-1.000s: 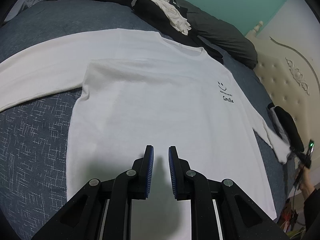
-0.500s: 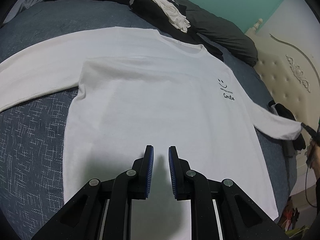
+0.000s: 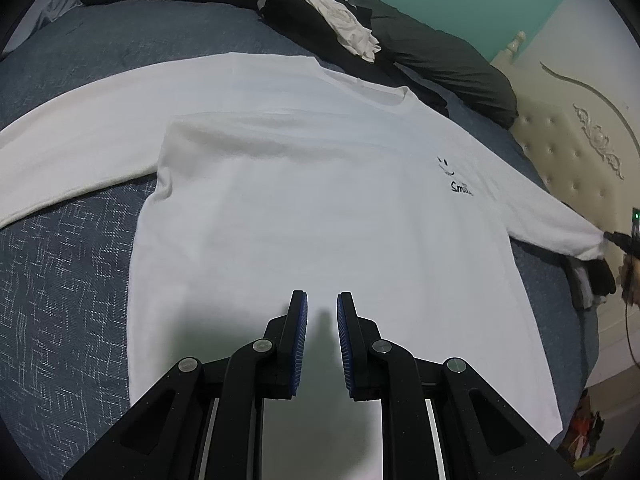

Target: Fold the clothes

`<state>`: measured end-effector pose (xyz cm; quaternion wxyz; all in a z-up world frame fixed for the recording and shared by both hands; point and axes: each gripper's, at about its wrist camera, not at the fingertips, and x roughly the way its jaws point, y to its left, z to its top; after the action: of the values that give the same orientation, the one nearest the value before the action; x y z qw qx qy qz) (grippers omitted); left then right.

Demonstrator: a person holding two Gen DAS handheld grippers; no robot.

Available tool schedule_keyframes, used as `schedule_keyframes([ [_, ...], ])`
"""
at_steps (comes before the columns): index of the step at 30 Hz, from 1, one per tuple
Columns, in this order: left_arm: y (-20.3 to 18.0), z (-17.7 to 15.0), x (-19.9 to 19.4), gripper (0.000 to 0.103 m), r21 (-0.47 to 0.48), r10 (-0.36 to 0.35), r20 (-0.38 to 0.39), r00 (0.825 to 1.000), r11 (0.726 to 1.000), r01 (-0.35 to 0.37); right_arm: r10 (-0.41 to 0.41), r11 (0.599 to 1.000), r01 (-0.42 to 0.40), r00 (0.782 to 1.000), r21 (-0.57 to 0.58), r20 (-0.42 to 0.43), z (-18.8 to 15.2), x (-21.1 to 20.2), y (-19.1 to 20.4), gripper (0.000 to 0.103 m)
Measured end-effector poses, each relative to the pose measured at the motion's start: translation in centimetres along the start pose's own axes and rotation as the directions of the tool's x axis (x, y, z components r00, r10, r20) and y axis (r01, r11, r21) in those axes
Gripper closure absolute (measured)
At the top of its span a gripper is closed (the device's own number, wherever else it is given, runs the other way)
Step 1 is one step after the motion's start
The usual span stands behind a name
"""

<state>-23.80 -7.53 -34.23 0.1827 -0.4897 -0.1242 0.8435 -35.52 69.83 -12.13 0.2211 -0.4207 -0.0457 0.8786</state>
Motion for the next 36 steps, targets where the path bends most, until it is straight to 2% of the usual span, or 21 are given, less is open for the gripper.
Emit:
schedule_keyframes([
  [4, 0.0, -0.1, 0.2, 0.086, 0.009, 0.006, -0.008, 1.0, 1.0, -0.006, 0.002, 1.0, -0.002, 0.999, -0.021, -0.043, 0.8, 1.6, 0.4, 0.101],
  [10, 0.0, -0.1, 0.4, 0.086, 0.016, 0.012, -0.014, 1.0, 1.0, -0.012, 0.045, 0.999, -0.047, 0.996, -0.019, -0.076, -0.3, 3.9, 0.3, 0.101],
  [14, -0.1, -0.2, 0.7, 0.086, 0.018, 0.01, -0.02, 1.0, 1.0, -0.01, 0.026, 0.999, -0.03, 0.993, -0.029, -0.119, -0.9, 5.0, 0.5, 0.1],
  [17, -0.3, -0.2, 0.8, 0.086, 0.022, 0.007, -0.023, 1.0, 1.0, -0.007, 0.02, 1.0, -0.022, 0.995, -0.017, -0.102, -0.8, 4.6, 0.3, 0.095],
  [22, -0.5, -0.1, 0.7, 0.086, 0.025, 0.001, -0.019, 1.0, 1.0, -0.001, 0.033, 0.999, -0.032, 0.998, 0.01, -0.047, -0.5, 2.9, -0.7, 0.078],
  [28, -0.6, 0.0, 0.3, 0.086, 0.024, -0.01, -0.01, 1.0, 1.0, 0.01, 0.123, 0.99, -0.126, 0.991, 0.056, 0.051, -0.8, -0.6, -0.3, 0.077],
  [31, -0.7, 0.0, 0.1, 0.086, 0.025, -0.015, -0.006, 1.0, 1.0, 0.015, 0.201, 0.979, -0.203, 0.977, 0.03, 0.071, -1.7, -2.4, 2.2, 0.075],
  [33, -0.8, 0.1, -0.1, 0.086, 0.025, -0.018, -0.003, 1.0, 1.0, 0.018, 0.242, 0.97, -0.242, 0.968, -0.011, 0.067, -2.2, -3.1, 4.1, 0.07],
  [36, -0.9, 0.1, -0.3, 0.086, 0.026, -0.023, 0.001, 1.0, 0.999, 0.023, 0.31, 0.948, -0.308, 0.95, -0.077, 0.022, -3.4, -3.4, 7.9, 0.069],
])
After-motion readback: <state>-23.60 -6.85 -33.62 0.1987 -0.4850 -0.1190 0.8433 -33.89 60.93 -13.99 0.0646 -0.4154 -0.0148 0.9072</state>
